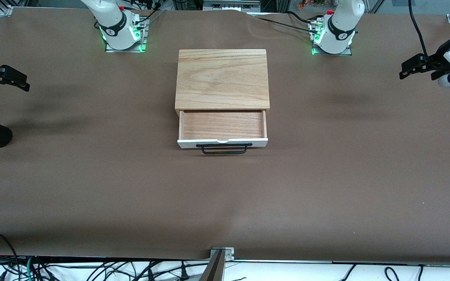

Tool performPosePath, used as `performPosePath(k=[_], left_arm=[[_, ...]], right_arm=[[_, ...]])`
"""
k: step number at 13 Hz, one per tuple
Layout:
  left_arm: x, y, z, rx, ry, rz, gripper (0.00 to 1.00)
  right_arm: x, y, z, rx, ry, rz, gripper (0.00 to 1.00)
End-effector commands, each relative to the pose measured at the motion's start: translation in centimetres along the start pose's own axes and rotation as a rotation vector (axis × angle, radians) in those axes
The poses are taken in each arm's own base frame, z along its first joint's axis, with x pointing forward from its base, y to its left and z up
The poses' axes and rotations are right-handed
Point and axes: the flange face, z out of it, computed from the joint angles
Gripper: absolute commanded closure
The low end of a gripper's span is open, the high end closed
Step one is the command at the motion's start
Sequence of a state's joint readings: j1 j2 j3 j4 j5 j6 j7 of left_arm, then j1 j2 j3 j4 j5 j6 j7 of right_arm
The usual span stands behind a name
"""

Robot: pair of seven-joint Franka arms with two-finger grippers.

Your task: Pull top drawer with both arms simultaneously

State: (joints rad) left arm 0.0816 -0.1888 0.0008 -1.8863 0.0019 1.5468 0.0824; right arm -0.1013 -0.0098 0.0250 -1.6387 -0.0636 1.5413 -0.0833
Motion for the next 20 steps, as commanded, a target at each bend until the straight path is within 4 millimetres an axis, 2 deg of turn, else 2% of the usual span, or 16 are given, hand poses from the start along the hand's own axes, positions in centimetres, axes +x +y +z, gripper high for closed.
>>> performPosePath(k=[1,6,12,14,20], left_arm=[[-0.4,-0.1,-0.4,0.034,-0.002,-0.010,0.00],[-0.3,-1.0,-0.2,0.014,0.001,-0.022,0.00],[-0.3,-0.6,-0.3,0.013,0.001,-0.073,0.00],[-0.3,0.4,-0.3,0.019,0.001,-0.073,0.00],[-0.3,0.3,-0.2,0.018,0.000,-0.074,0.00]], right_arm=[[-0.1,0.0,0.2,0.019,0.005,-0.005,0.00],[0.0,-0.1,0.3,0.046,0.010,-0.002,0.00],[0.1,-0.1,0.4,0.056,0.008,-0.001,0.00],[0.1,-0.1,0.5,0.056,0.006,-0.001,0.00],[0.1,-0.2,0.4,0.056,0.008,-0.001,0.00]])
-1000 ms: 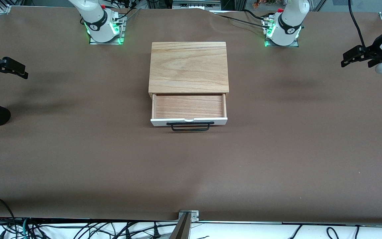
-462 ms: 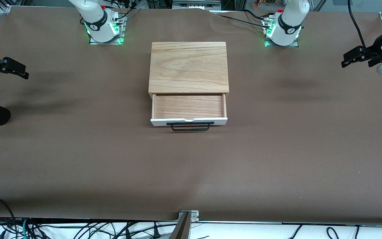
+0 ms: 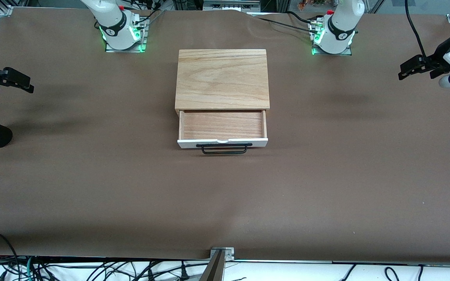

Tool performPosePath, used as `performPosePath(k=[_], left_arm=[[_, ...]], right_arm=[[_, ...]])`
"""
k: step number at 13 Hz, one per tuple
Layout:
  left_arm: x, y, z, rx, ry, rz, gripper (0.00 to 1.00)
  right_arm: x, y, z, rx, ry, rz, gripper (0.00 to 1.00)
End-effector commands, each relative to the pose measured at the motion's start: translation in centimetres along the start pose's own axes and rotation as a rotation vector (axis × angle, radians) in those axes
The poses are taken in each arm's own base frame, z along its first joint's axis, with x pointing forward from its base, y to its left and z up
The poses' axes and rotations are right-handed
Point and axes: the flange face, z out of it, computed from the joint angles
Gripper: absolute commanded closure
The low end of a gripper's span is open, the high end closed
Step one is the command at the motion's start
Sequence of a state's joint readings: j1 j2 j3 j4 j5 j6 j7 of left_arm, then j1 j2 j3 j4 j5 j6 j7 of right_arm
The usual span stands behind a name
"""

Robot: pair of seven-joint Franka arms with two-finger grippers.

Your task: Pull top drawer with both arms simultaneously

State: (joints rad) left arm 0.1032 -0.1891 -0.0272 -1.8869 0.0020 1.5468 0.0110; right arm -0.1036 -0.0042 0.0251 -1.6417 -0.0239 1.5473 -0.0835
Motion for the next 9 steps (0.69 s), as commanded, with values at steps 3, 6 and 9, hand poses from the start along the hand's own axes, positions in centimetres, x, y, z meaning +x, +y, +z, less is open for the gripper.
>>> performPosePath(k=[3,6,9], left_arm=[[-0.23,-0.11,0.14,0.012,-0.006,-0.008,0.00],[-0.18,-0.11,0.21,0.012,-0.007,-0.008,0.00],[-0.13,-0.01,0.27,0.003,-0.009,-0.008,0.00]], right_arm=[[-0.18,0.20,-0.01,0.016,0.009,0.000,0.00],[-0.16,0.21,-0.02,0.016,0.010,0.002,0.00],[-0.16,0.19,-0.02,0.017,0.010,0.002,0.00]])
